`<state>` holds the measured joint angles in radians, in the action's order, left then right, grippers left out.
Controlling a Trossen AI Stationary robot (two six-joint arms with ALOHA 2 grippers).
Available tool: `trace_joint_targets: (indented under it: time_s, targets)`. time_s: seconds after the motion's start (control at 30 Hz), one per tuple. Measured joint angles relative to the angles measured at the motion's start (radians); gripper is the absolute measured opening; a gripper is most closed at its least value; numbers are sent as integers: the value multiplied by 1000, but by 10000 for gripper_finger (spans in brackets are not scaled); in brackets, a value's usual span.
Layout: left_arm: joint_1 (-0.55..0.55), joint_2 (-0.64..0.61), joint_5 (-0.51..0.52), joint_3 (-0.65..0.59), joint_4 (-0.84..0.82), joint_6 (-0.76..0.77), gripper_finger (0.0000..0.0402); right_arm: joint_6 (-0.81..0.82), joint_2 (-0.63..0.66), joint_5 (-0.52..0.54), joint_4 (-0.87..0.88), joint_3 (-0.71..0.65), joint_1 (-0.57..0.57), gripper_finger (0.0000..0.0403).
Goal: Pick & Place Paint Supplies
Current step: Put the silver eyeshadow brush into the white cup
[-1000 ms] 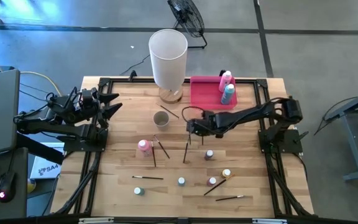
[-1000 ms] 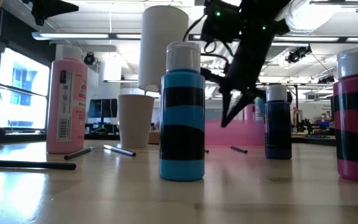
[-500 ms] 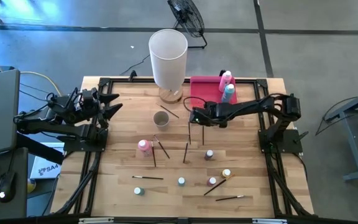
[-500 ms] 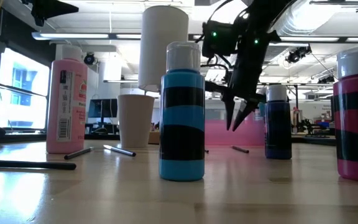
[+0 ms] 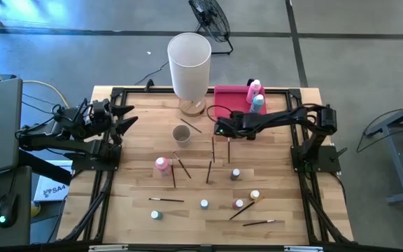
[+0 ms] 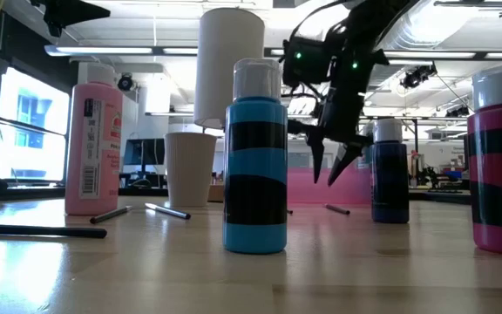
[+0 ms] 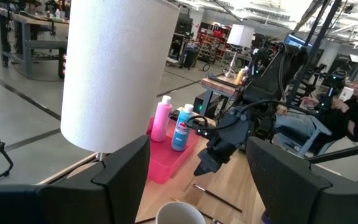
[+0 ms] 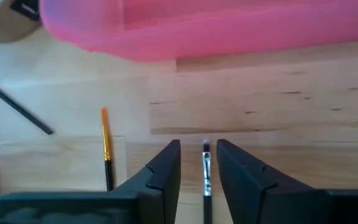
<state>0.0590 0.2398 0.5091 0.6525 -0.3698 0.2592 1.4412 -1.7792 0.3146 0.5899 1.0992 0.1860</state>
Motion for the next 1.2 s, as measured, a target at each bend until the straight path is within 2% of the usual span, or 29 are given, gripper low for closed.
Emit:
trace_joint_targets:
  time_s: [0.23,0.83,1.2]
  targets:
    - [0,0,0,0,0,0,261,-9,-56,1,-23,0,-3,92]
    - [0,0,0,0,1,0,261,-57,-96,2,-38,0,0,89]
    - [0,0,0,0,1,0,261,-59,-123,2,-65,2,-3,8]
